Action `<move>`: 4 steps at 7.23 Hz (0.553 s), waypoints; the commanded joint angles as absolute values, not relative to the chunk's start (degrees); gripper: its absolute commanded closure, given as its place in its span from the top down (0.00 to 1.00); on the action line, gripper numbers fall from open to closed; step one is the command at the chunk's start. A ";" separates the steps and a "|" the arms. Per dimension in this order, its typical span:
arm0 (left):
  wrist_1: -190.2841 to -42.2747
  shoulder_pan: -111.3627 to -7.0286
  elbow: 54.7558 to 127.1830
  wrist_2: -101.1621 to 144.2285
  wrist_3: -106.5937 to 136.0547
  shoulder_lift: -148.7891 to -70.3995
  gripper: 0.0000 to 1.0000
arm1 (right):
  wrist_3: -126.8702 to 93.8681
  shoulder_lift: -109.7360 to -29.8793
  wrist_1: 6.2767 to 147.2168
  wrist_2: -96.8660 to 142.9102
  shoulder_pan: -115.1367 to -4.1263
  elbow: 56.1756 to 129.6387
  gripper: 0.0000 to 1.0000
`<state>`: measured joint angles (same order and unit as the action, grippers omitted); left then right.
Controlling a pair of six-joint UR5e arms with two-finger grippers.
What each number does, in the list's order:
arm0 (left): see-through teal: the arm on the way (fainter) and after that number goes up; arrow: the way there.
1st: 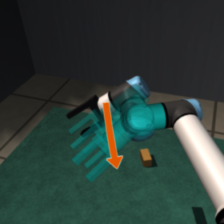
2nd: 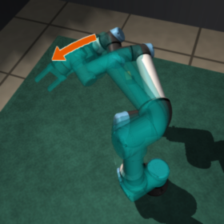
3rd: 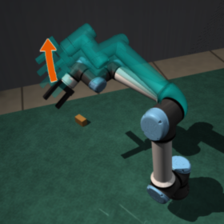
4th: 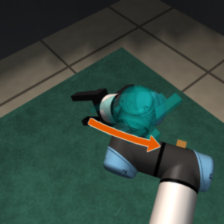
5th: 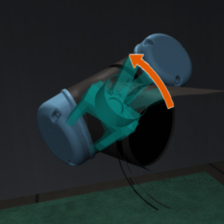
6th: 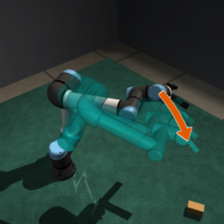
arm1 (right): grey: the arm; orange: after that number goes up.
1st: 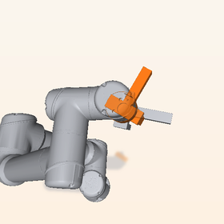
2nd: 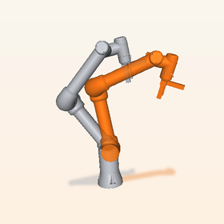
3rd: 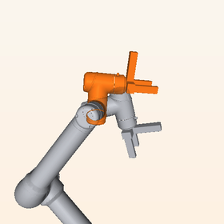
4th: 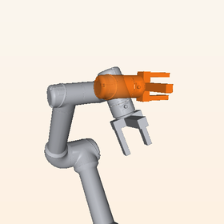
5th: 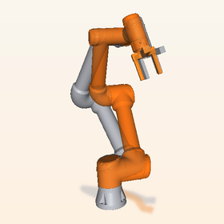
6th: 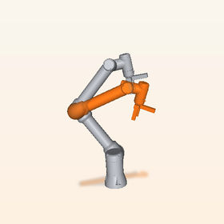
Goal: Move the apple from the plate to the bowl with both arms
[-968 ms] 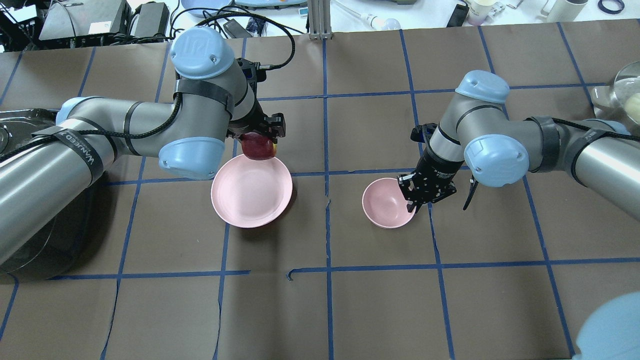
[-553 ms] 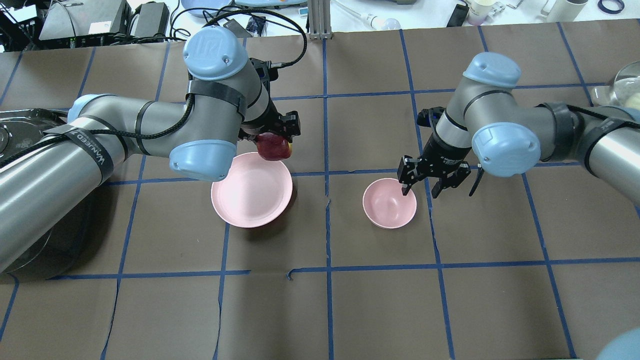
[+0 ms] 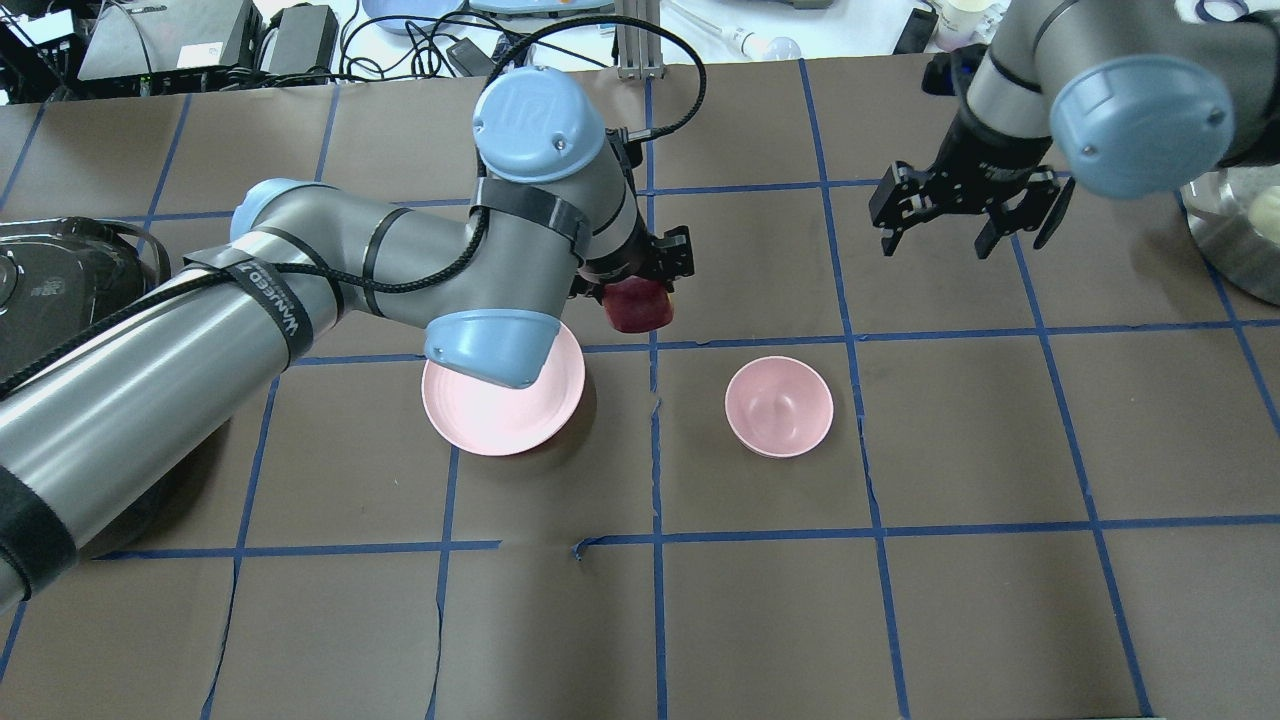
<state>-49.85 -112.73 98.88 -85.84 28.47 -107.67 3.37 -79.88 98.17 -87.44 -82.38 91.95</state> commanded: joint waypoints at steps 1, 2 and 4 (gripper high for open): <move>-49.22 -119.68 96.43 -88.75 34.09 -110.11 0.19 | 3.60 -83.39 97.11 -88.67 -78.85 88.95 1.00; -49.83 -122.06 95.37 -91.12 35.06 -112.22 0.19 | 3.34 -85.24 96.86 -88.94 -78.75 89.12 1.00; -48.26 -126.63 94.49 -95.27 39.71 -116.35 0.18 | 1.42 -85.17 96.34 -89.55 -78.75 90.26 1.00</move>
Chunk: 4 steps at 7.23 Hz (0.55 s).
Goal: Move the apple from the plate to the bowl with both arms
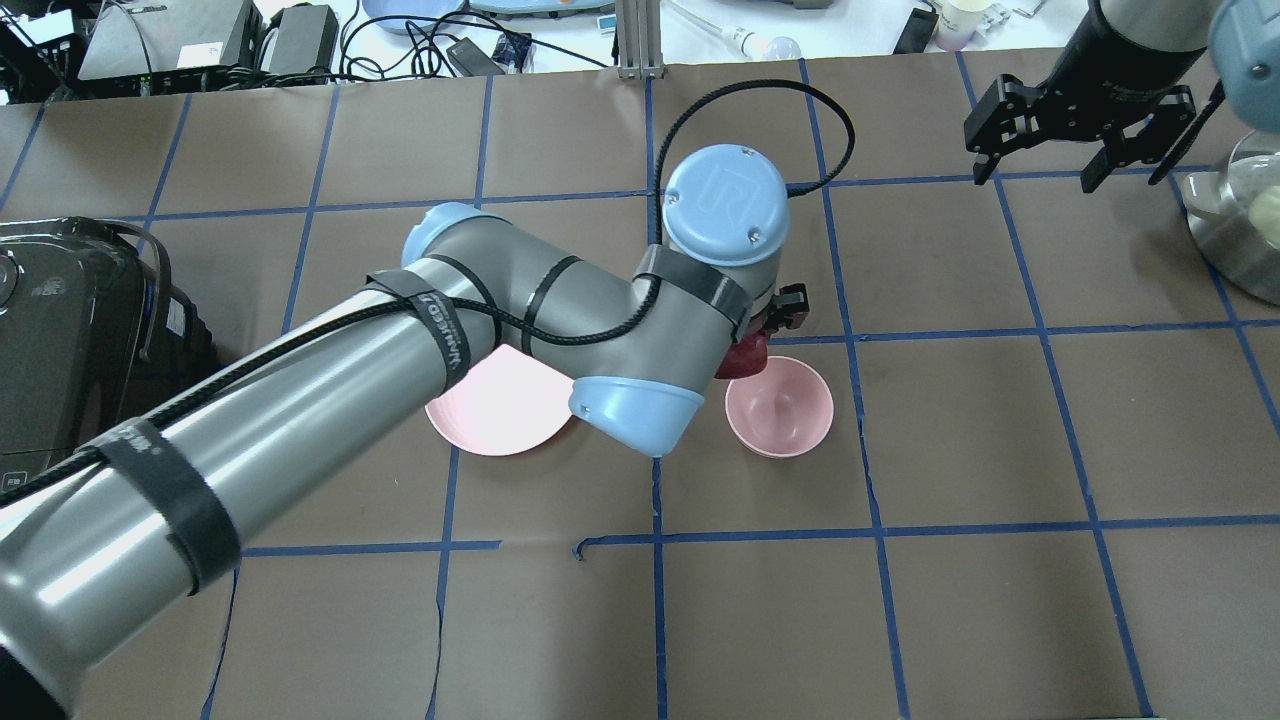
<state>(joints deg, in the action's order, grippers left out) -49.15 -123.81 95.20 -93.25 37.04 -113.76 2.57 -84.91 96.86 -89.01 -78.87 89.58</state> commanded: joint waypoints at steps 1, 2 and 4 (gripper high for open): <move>-48.08 -128.74 93.44 -95.71 42.08 -117.50 0.19 | 1.41 -85.51 95.72 -90.43 -78.75 90.52 1.00; -48.08 -129.02 93.17 -97.02 42.27 -118.55 0.19 | 1.41 -85.34 95.54 -90.61 -78.75 90.53 1.00; -47.81 -129.20 93.08 -97.03 42.28 -119.62 0.21 | 1.49 -85.34 95.28 -90.79 -78.75 90.53 1.00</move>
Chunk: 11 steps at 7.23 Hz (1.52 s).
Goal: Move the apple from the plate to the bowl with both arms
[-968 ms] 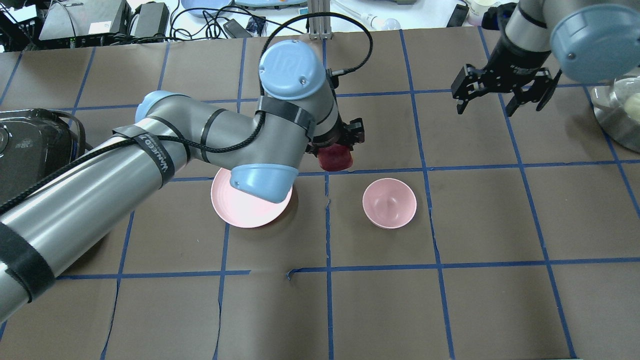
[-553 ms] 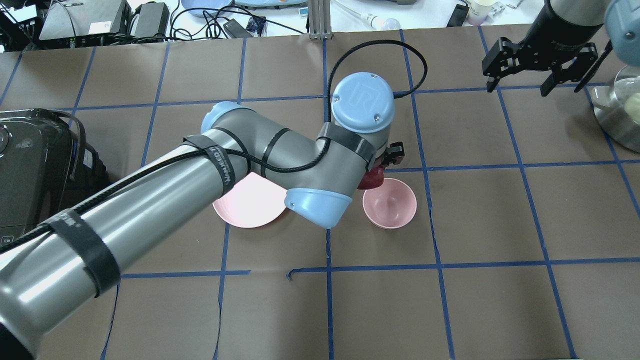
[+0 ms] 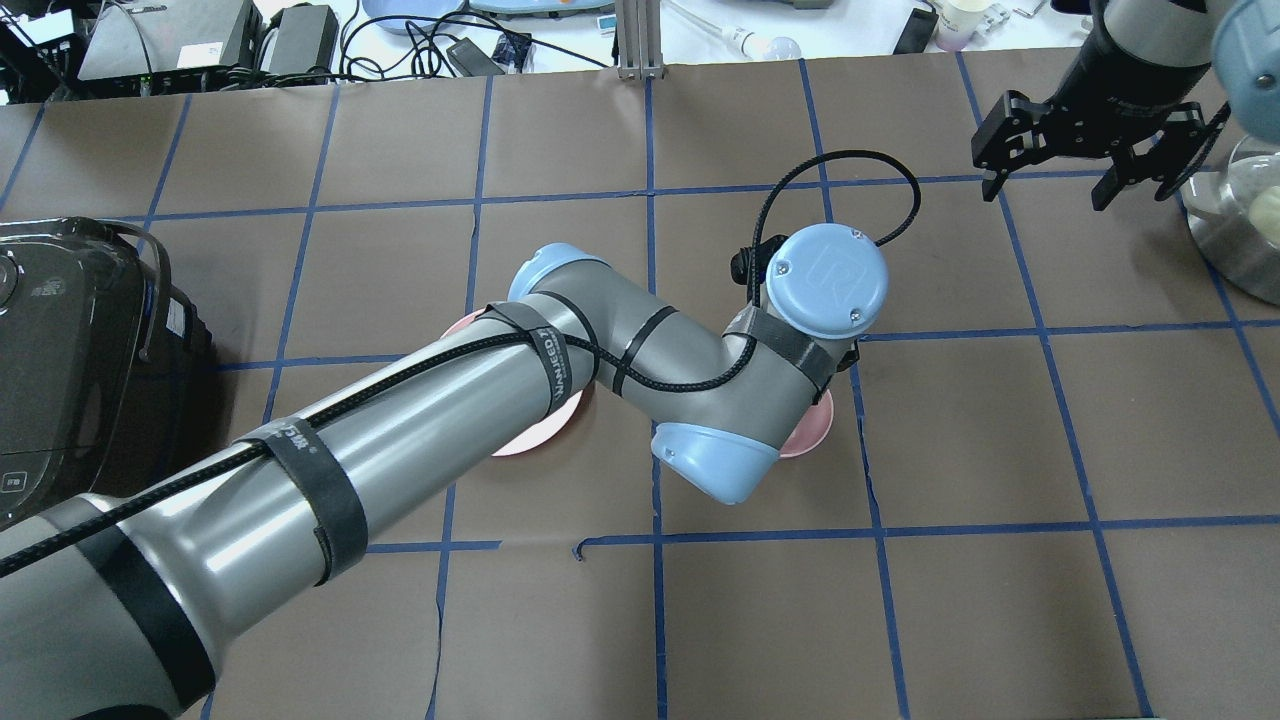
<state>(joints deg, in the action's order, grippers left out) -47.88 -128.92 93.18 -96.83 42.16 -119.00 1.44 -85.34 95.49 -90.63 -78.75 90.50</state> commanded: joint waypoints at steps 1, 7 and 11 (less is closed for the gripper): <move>-47.73 -129.20 93.08 -97.12 42.19 -120.32 0.25 | 2.10 -85.34 95.27 -92.18 -78.75 90.61 1.00; -48.43 -129.20 93.34 -96.42 40.70 -119.63 1.00 | 1.85 -86.13 95.36 -93.78 -78.92 90.35 1.00; -60.06 -119.83 93.77 -94.48 29.56 -110.42 1.00 | 1.58 -87.18 95.36 -92.55 -79.80 90.26 1.00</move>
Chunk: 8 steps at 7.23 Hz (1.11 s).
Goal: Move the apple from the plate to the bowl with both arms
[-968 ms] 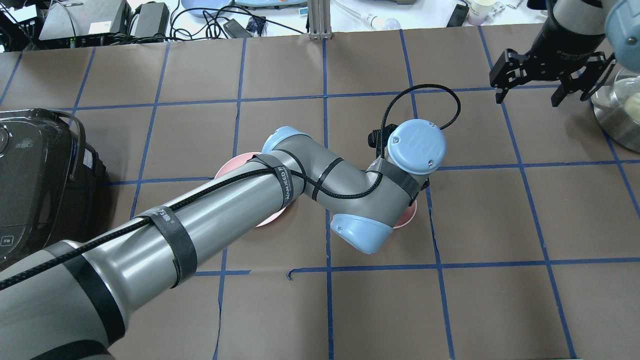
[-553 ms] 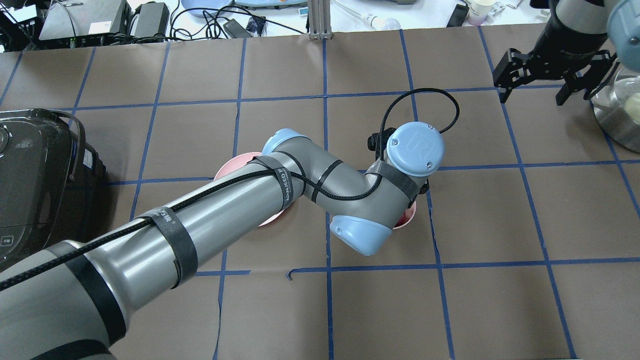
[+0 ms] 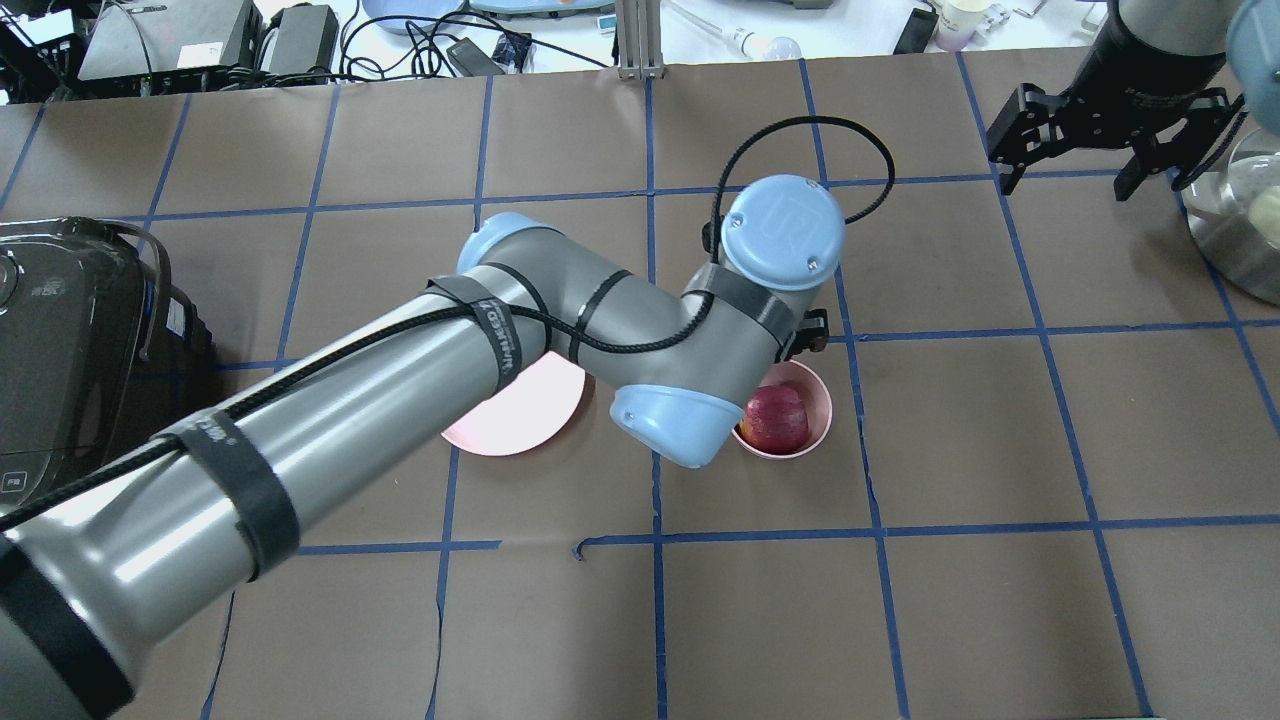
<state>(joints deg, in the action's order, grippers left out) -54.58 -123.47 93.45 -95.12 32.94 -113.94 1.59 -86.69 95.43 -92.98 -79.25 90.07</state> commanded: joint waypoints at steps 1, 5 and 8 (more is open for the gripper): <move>-66.56 -115.10 93.43 -94.31 24.75 -106.91 1.00 | 1.50 -87.27 95.36 -92.55 -82.68 90.26 1.00; -77.94 -92.48 90.79 -91.05 3.91 -94.68 1.00 | 1.32 -89.29 91.52 -92.73 -87.45 90.35 1.00; -83.40 -91.16 87.21 -91.41 1.16 -90.09 1.00 | 1.41 -90.17 91.49 -92.46 -89.82 90.35 1.00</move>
<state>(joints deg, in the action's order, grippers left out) -81.72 -92.28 89.15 -91.35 3.02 -91.28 1.34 -89.89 91.58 -92.53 -89.16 90.35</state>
